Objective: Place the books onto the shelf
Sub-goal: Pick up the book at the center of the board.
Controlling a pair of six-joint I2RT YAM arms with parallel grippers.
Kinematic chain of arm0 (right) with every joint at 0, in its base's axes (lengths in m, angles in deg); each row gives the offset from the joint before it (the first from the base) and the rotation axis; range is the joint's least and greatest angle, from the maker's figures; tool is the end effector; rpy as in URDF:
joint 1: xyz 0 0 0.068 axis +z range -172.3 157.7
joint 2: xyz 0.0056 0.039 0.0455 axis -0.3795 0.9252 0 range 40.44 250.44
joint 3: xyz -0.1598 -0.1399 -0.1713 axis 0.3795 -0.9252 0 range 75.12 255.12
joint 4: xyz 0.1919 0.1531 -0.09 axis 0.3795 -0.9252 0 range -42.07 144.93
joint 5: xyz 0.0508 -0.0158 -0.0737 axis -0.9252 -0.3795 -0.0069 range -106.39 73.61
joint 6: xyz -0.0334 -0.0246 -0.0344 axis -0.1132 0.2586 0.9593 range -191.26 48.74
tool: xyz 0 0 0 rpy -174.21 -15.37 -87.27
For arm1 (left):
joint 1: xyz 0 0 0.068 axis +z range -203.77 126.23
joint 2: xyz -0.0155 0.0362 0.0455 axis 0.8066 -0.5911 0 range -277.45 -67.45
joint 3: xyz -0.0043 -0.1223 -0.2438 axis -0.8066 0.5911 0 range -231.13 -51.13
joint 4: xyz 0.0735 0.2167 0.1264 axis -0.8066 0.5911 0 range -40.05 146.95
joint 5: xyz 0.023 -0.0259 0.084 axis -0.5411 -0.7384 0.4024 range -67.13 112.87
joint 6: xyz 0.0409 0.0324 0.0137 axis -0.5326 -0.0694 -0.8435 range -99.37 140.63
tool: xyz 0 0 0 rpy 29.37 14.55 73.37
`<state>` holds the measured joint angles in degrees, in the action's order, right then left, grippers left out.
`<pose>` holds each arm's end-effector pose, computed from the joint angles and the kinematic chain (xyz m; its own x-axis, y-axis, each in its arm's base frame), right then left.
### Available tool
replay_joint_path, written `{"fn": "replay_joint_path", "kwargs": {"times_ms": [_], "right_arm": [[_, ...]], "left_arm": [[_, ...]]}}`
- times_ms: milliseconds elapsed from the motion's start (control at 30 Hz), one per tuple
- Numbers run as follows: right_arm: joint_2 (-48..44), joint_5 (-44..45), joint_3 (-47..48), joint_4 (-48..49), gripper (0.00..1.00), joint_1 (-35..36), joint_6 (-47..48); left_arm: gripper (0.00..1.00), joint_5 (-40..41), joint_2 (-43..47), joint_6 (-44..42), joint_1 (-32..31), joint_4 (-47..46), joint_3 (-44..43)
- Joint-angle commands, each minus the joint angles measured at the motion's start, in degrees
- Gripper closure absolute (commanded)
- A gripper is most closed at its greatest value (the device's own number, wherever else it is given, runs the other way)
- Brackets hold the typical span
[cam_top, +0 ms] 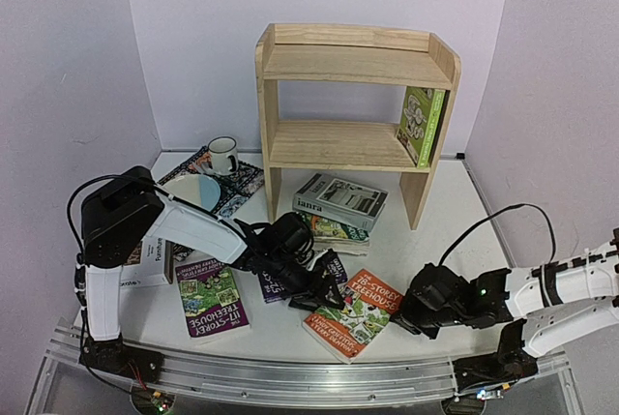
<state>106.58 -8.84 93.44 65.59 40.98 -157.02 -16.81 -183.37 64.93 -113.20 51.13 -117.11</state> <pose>0.0982 0.1848 0.1478 -0.8562 0.4978 -0.1382 0.2088 0.5780 0.7889 0.1851 -0.3581 0.1231 -0.8884 0.4475 -0.1022 0.3438 0.5013 -0.7941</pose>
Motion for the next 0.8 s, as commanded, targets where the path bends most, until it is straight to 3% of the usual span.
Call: {"fn": "replay_joint_path", "kwargs": {"times_ms": [0, 167, 233, 367, 467, 633, 767], "right_arm": [[2.7, -3.1, -1.4, -10.7, 1.00, 0.1, 2.2], [2.4, -2.9, -1.3, -10.7, 1.00, 0.1, 2.6], [2.4, -2.8, -1.2, -10.7, 1.00, 0.1, 2.9], [1.8, -2.4, -0.8, -10.7, 1.00, 0.1, 3.8], [-0.1, -1.6, -0.1, -11.8, 0.87, 0.1, 6.2], [-6.2, 2.3, 3.6, -17.9, 0.70, 0.1, 11.4], [-8.9, 5.6, 8.6, -23.4, 0.63, 0.0, 15.5]], "left_arm": [[0.38, -7.4, 0.9, 3.8, -0.6, -8.6, -2.0], [0.59, -7.6, 1.6, 5.0, -0.3, -10.3, -1.1], [0.72, -7.7, 1.6, 4.8, -0.2, -10.4, -1.1], [0.85, -7.9, 1.9, 4.4, -0.3, -10.4, -1.6], [0.98, -7.6, 2.5, 4.3, -0.1, -10.5, -1.7], [1.00, -4.7, 6.1, 2.9, 0.2, -10.2, -0.9], [1.00, -0.7, 10.0, 1.1, 0.3, -9.4, -0.8]]}}
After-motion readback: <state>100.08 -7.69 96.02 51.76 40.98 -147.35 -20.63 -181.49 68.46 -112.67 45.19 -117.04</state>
